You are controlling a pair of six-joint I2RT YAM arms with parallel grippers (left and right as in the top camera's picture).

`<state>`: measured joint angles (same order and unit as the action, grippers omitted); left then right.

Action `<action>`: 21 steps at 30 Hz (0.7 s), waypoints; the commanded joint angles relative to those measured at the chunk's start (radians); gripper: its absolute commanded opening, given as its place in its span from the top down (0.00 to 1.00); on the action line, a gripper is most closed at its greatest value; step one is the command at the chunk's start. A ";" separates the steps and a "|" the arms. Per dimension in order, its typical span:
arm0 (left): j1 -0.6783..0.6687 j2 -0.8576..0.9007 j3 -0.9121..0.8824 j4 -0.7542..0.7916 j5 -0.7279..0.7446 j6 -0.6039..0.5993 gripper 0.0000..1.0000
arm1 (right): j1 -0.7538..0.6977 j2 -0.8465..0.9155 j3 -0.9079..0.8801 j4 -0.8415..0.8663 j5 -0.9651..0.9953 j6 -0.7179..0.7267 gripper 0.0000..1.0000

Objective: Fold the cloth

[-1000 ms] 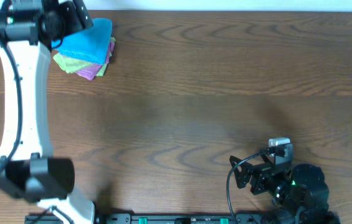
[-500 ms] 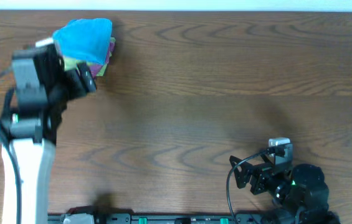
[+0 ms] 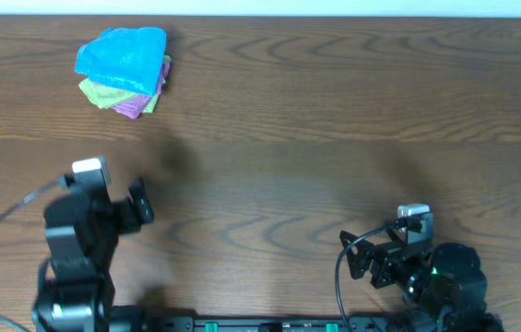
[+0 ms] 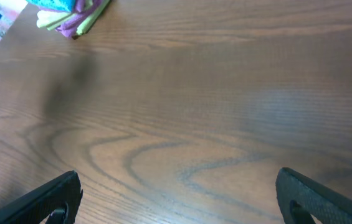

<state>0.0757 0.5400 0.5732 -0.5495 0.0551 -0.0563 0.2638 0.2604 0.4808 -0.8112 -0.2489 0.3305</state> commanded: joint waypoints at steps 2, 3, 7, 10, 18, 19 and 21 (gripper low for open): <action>0.003 -0.155 -0.137 0.008 -0.018 0.035 0.05 | -0.012 -0.005 -0.001 -0.001 0.006 0.013 0.01; 0.003 -0.188 -0.166 0.008 -0.019 0.035 0.05 | -0.012 -0.005 -0.001 -0.001 0.006 0.013 0.01; 0.003 -0.304 -0.258 0.008 -0.027 0.035 0.05 | -0.012 -0.005 -0.001 -0.002 0.006 0.013 0.01; 0.003 -0.372 -0.303 0.006 -0.050 0.035 0.05 | -0.012 -0.005 -0.001 -0.001 0.006 0.013 0.01; 0.003 -0.489 -0.359 -0.046 -0.127 0.035 0.05 | -0.012 -0.005 -0.001 -0.002 0.006 0.013 0.01; 0.003 -0.499 -0.364 -0.055 -0.132 0.035 0.04 | -0.012 -0.005 -0.001 -0.002 0.006 0.013 0.01; 0.003 -0.520 -0.380 -0.074 -0.133 0.035 0.05 | -0.012 -0.005 -0.001 -0.001 0.006 0.013 0.01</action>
<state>0.0757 0.0475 0.2169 -0.6094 -0.0448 -0.0391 0.2638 0.2604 0.4808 -0.8116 -0.2489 0.3305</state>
